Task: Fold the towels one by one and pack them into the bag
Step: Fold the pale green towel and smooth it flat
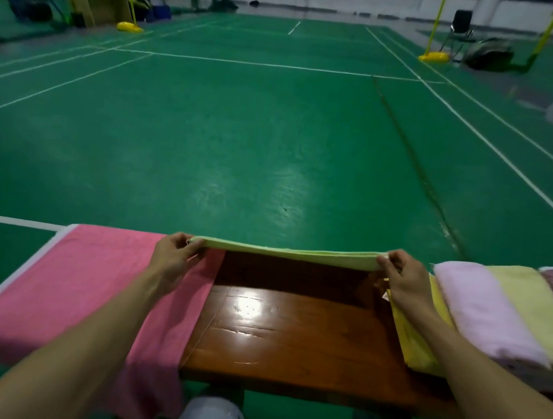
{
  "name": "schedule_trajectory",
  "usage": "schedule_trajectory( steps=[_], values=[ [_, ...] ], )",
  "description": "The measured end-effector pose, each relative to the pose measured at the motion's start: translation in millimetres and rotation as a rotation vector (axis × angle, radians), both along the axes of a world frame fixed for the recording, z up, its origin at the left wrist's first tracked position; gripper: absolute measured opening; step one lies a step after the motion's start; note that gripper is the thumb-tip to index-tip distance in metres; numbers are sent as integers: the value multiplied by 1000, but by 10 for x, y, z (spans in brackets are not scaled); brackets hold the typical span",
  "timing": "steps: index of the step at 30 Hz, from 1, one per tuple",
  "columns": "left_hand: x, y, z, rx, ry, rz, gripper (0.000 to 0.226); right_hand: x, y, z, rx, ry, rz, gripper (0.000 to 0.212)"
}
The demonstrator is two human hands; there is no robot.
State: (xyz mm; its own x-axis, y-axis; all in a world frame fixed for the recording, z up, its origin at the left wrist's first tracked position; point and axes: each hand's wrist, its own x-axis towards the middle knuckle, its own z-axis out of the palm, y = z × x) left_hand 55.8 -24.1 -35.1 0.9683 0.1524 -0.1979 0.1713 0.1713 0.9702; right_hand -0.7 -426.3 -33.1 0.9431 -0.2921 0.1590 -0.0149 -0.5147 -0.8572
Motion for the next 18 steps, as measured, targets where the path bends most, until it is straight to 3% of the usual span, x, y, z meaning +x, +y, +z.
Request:
schedule_trajectory(
  steps=[6, 9, 14, 18],
  values=[
    [-435, 148, 125, 57, -66, -31, 5, -397, 46, 123, -139, -80, 11, 36],
    [-615, 263, 155, 226, -114, -59, 5, -537, 96, 156, -166, -136, 20, 38],
    [-927, 334, 164, 554, -238, -89, 10, -774, 182, 118, -131, -210, 31, 80],
    [-1067, 390, 154, 718, -281, -91, 15, -996, 266, 161, -102, -255, 5, 80]
  ],
)
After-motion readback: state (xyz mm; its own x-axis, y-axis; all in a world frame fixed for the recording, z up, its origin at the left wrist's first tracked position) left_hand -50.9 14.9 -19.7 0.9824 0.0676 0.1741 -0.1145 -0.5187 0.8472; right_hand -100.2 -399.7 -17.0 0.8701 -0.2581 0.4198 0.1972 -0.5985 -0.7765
